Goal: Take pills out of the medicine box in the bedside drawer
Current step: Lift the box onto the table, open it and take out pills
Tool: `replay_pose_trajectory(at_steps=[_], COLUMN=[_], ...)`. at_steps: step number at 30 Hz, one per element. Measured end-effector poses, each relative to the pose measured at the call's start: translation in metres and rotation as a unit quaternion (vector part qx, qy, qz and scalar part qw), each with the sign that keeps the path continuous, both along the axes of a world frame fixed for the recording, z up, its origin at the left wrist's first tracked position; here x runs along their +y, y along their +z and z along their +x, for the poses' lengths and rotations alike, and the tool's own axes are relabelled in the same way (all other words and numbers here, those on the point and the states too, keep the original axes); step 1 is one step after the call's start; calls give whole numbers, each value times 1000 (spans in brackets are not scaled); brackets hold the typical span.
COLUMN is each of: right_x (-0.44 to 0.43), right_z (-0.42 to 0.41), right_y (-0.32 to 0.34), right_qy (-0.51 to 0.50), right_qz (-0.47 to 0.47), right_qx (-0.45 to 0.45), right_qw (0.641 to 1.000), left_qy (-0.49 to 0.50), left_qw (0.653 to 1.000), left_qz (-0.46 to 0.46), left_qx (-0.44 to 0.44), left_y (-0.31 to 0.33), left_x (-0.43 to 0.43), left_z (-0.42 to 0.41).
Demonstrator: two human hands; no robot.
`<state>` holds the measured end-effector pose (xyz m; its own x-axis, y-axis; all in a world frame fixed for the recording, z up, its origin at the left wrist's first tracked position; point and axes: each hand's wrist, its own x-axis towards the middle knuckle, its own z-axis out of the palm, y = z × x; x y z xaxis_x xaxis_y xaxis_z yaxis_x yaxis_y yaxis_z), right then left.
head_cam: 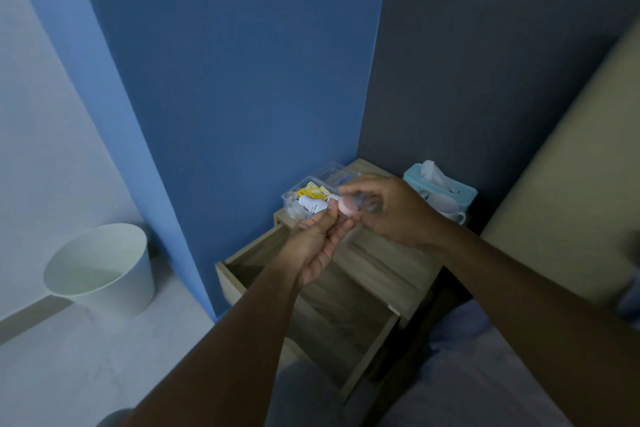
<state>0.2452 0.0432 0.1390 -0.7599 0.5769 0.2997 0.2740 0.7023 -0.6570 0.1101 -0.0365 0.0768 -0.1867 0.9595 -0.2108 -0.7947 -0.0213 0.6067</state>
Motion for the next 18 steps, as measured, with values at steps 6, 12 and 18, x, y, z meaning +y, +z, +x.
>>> replay_pose_trajectory(at_steps=[6, 12, 18], right_x=[-4, 0, -1], right_z=[-3, 1, 1], right_y=[8, 12, 15], right_qy=[-141, 5, -77], right_qz=[78, 8, 72], right_qx=[-88, -72, -134], right_qw=[983, 997, 985], left_qy=[-3, -3, -7], left_qw=[1000, 1000, 1000], left_qz=[-13, -3, -14], left_qx=[26, 9, 20], left_y=[0, 0, -5], left_x=[-6, -10, -10], left_z=[2, 5, 5])
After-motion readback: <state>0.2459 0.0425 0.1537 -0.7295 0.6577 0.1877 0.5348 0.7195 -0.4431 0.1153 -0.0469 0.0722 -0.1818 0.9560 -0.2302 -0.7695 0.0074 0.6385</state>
